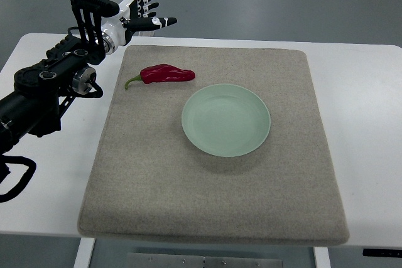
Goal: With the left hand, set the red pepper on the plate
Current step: 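Move the left hand over the red pepper and lower it, then close the left hand fingers around the red pepper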
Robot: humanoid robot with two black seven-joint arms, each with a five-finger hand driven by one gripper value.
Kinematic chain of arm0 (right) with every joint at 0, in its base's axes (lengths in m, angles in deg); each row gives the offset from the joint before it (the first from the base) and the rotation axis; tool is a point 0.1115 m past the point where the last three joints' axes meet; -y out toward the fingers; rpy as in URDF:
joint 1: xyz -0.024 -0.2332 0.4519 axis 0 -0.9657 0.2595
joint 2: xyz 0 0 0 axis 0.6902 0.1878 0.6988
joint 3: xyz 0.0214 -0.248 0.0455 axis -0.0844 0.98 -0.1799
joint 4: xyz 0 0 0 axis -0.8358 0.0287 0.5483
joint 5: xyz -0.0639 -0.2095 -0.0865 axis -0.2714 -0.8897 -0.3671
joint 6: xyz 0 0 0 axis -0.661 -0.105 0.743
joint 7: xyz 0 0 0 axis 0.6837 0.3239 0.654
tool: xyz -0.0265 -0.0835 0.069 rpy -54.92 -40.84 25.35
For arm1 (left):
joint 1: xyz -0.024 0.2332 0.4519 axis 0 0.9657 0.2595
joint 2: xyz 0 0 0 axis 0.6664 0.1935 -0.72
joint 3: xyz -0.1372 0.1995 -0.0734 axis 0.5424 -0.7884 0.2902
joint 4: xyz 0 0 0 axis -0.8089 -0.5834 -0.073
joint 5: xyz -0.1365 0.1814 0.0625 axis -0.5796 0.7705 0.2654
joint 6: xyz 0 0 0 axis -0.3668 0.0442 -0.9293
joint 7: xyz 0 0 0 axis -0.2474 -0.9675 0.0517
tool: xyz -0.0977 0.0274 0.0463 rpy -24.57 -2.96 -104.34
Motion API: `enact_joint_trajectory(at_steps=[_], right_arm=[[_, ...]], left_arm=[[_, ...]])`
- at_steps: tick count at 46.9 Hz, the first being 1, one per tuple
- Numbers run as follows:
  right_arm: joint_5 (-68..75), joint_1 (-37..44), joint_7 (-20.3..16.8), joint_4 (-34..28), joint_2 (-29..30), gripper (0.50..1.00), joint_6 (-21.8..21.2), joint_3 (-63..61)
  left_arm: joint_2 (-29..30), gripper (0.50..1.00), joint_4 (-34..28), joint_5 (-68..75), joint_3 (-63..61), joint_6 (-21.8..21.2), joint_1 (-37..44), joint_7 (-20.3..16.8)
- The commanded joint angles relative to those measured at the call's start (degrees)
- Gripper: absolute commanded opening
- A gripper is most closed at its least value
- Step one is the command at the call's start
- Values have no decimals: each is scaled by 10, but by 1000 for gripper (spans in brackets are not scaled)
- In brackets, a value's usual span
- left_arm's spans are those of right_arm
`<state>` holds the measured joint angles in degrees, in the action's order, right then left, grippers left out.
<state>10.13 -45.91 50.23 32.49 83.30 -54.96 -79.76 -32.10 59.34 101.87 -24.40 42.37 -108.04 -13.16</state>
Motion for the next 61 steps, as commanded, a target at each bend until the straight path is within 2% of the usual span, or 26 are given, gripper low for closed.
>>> enact_joint_trajectory(at_steps=[1, 17, 36, 44, 52, 61], right_arm=[[0, 0, 0, 0, 0, 928, 0, 0], [0, 0, 0, 0, 0, 928, 0, 0], [0, 0, 0, 0, 0, 928, 0, 0], [0, 0, 0, 0, 0, 928, 0, 0], [0, 0, 0, 0, 0, 928, 0, 0], [0, 0, 0, 0, 0, 928, 0, 0]], left_arm=[[6, 979, 3, 42, -6, 3, 2, 0], [9, 979, 11, 235, -62, 3, -11, 0], [49, 975, 44, 500, -93, 3, -34, -12], [51, 975, 45, 510, -106, 8, -33, -20], [51, 958, 45, 502, -108, 68, -35, -20], [52, 928, 45, 502, -109, 76, -36, -20]])
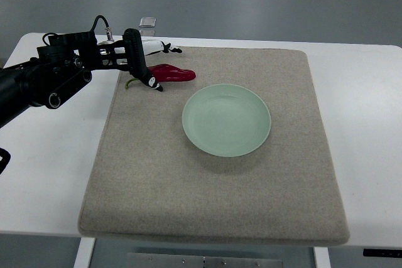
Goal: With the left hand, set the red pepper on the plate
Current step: 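Close the left hand fingers around the red pepper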
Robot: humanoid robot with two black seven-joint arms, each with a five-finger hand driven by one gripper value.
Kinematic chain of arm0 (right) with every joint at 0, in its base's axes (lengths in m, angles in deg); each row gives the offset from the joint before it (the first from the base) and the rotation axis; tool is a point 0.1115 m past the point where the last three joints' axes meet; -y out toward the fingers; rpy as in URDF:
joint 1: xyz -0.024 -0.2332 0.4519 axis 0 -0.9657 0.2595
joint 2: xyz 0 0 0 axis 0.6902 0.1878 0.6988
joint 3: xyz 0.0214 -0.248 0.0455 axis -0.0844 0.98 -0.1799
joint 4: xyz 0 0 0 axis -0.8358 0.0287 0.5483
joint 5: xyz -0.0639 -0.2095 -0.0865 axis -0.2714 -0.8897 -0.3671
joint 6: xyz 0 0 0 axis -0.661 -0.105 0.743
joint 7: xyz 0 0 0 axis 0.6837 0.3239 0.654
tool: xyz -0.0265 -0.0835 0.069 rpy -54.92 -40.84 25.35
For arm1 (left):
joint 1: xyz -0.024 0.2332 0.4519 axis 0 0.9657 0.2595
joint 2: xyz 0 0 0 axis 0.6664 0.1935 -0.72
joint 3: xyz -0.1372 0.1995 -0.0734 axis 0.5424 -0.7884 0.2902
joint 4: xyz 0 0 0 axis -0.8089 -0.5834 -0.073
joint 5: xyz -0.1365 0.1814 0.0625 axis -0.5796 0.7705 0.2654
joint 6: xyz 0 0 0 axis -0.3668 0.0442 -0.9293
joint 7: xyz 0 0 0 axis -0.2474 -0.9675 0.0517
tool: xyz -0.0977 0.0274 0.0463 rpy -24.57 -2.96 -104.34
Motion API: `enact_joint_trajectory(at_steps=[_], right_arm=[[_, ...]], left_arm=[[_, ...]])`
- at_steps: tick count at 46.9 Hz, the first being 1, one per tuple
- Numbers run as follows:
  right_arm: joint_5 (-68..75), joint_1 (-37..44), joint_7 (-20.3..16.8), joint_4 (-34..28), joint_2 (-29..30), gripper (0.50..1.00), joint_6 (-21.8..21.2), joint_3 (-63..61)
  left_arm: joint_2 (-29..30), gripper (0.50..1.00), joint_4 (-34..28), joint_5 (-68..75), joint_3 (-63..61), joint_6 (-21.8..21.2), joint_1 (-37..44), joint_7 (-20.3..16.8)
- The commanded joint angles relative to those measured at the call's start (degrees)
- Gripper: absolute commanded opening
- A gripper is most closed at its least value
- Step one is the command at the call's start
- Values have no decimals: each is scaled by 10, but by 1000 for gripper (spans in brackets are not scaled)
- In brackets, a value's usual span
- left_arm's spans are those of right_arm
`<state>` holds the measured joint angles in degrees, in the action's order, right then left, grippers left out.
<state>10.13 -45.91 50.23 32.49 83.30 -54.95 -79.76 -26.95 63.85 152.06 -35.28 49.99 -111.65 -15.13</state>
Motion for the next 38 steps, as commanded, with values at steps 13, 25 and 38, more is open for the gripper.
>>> enact_joint_trajectory(at_steps=[13, 25, 38], right_arm=[[0, 0, 0, 0, 0, 928, 0, 0], [0, 0, 0, 0, 0, 928, 0, 0], [0, 0, 0, 0, 0, 928, 0, 0]], left_arm=[[5, 842, -1, 8, -1, 1, 2, 0], [4, 823, -1, 0, -1, 10, 2, 1], [4, 686, -2, -2, -1, 28, 5, 1]])
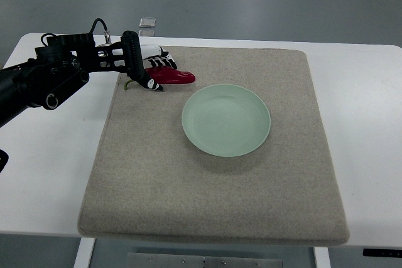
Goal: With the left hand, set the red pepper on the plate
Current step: 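Close the left hand fingers around the red pepper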
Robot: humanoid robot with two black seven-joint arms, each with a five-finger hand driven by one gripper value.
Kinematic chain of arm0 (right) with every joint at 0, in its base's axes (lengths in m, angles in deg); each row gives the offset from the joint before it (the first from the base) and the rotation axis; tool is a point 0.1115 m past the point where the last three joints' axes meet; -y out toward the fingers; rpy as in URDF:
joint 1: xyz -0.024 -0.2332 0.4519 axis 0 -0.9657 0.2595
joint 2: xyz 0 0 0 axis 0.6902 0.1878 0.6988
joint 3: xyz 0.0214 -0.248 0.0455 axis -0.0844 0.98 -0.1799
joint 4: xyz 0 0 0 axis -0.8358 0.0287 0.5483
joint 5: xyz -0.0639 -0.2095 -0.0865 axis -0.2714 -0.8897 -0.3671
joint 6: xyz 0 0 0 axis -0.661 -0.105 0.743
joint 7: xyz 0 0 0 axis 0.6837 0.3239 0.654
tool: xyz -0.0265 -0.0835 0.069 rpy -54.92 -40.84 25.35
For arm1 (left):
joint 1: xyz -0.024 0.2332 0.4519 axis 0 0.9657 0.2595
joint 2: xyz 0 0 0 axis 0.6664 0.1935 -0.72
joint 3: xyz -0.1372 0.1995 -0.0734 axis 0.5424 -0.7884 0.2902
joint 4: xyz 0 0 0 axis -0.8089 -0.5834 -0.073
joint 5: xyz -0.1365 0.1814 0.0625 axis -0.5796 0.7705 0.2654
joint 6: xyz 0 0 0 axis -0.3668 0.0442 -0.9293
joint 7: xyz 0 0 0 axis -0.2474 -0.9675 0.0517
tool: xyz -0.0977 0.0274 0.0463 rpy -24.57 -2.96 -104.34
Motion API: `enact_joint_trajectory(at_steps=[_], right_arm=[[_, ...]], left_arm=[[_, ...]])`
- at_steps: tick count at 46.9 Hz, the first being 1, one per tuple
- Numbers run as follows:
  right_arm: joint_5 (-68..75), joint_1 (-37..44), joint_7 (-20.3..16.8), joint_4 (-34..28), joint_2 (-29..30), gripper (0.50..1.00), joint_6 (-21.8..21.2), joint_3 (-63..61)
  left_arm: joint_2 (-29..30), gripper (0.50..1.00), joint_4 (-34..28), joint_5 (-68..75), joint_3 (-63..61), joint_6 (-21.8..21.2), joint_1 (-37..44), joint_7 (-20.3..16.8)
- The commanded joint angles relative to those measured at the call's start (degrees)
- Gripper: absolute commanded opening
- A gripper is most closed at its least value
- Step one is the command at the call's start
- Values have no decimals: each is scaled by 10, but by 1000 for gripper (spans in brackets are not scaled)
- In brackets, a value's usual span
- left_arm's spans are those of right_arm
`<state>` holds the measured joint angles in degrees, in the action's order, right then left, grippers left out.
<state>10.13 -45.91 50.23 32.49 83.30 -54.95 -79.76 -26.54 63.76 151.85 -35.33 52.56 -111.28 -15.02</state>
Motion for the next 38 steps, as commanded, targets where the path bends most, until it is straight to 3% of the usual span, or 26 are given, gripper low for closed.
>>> enact_joint_trajectory(at_steps=[1, 7, 13, 31, 38], right_arm=[[0, 0, 0, 0, 0, 928, 0, 0], [0, 0, 0, 0, 0, 928, 0, 0], [0, 0, 0, 0, 0, 928, 0, 0], [0, 0, 0, 0, 0, 928, 0, 0], [0, 0, 0, 0, 0, 928, 0, 0]], left_arm=[[0, 664, -1, 1, 0, 2, 2, 0], [-1, 589, -2, 1, 0, 2, 2, 0], [-1, 551, -4, 0, 0, 2, 1, 0], [-2, 551, 2, -4, 11, -5, -17, 0], [-3, 551, 61, -20, 21, -11, -22, 0]])
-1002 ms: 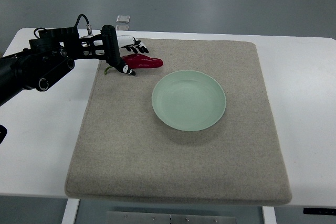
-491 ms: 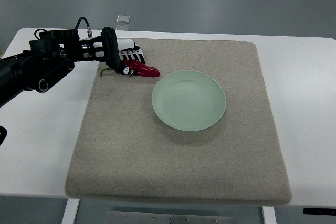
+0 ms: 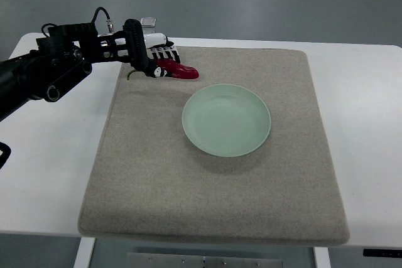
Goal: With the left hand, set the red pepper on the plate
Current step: 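Close the left hand fingers around the red pepper, then carry the pepper with the left hand onto the green plate and release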
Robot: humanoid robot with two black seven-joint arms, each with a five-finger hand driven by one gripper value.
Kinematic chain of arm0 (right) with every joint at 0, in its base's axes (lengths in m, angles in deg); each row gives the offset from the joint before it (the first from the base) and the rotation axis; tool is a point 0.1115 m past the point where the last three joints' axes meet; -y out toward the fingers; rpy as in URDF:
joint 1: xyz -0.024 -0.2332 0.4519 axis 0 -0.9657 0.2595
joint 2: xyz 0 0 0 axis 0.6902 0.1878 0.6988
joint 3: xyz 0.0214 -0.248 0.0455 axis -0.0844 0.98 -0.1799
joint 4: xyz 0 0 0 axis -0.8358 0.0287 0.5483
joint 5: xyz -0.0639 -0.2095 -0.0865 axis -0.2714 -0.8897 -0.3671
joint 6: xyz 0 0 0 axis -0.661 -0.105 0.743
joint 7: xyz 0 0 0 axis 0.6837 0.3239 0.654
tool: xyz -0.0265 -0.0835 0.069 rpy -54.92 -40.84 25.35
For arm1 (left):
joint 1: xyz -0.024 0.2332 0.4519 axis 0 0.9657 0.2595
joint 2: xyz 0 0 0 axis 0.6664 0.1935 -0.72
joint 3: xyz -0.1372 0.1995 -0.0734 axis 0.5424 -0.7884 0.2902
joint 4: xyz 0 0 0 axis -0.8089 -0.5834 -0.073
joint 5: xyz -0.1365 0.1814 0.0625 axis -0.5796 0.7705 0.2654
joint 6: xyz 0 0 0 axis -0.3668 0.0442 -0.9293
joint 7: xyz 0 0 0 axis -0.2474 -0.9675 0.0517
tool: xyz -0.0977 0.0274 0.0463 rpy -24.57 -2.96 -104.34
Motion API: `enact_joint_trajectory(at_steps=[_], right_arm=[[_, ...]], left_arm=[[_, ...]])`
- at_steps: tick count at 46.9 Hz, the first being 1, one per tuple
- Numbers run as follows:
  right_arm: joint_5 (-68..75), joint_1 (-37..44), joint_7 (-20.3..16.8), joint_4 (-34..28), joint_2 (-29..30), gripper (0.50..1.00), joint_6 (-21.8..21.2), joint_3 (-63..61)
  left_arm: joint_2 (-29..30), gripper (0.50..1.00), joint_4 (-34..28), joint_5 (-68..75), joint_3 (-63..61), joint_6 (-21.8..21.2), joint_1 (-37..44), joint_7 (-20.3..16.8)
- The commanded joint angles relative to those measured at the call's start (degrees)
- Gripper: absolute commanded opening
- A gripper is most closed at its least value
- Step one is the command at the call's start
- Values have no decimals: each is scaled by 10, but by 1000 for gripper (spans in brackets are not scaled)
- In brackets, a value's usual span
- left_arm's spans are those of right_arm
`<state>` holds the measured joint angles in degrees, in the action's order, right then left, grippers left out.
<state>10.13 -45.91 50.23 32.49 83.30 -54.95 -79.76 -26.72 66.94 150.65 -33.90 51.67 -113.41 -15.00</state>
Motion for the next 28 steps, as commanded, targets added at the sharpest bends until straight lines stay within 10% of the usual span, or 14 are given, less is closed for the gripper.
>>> enact_joint_trajectory(at_steps=[1, 28], right_arm=[[0, 0, 0, 0, 0, 928, 0, 0], [0, 0, 0, 0, 0, 928, 0, 0]], left_arm=[[-1, 551, 40, -10, 8, -3, 0, 0], [-8, 572, 196, -11, -6, -17, 17, -1]])
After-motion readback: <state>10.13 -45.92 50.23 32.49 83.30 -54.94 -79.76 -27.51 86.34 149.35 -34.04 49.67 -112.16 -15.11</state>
